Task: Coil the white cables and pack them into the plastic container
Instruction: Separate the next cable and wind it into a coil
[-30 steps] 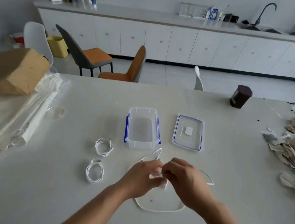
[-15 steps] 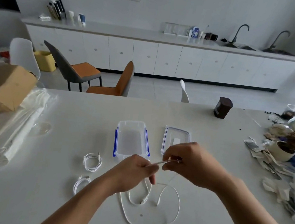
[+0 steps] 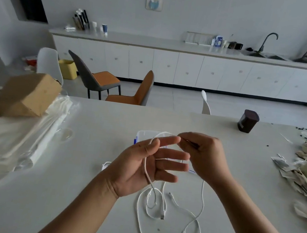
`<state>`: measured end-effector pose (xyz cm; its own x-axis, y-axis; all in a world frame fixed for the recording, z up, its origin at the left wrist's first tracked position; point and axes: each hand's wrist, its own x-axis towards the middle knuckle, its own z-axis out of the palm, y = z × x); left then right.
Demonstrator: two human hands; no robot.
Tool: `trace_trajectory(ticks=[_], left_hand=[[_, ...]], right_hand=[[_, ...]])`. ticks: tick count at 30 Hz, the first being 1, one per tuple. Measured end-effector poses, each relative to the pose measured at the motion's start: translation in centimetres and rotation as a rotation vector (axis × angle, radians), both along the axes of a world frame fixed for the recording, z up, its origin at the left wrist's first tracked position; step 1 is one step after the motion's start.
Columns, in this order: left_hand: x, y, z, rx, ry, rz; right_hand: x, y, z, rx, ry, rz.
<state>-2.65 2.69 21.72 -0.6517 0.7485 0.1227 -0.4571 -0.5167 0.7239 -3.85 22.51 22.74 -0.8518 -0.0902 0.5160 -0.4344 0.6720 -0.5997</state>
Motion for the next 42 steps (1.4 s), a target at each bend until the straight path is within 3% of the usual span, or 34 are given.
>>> trace_trajectory(ticks=[4,8,11,17,25,35,39,41,42], left_hand=[[0.1,0.3,-0.3,0.144,-0.067,-0.030],[0.4,0.7,-0.2,0.141,-0.031,-0.043],[0.1,0.6,0.0,0.152,-0.050,-0.011],[0.0,0.3,-0.2,0.108,-0.050,-0.024],[0.6,-0.9,0.1,-0.027,-0.039,0.176],[0.2,-3.6,1.0,0.044,-0.006,0.226],[-0.1,-4.0,1.4,-0.049,-0.066,0.359],[-0.3,-3.4,1.4,-0.101,-0.094,0.393],[-0.4,-3.0,1.3,-0.136,-0.097,0.397]], right_hand=[[1.3,-1.6,-2.4,0.053,-0.165,0.026],[2.0,-2.7,-4.2,0.089,-0.303,0.176],[2.0,-2.9,-4.9,0.181,-0.304,0.185],[-0.9,-1.3,-3.6,0.121,-0.217,-0.219],[-5.3,1.7,-4.8,0.160,-0.264,-0.476],[-7.2,9.2,-10.7,0.078,-0.625,-0.717],[-5.6,8.5,-13.8,0.230,-0.792,-0.613],[-5.0,6.9,-14.4,0.480,-0.851,-0.374],[-4.8,5.8,-14.2,0.553,-0.788,-0.259]])
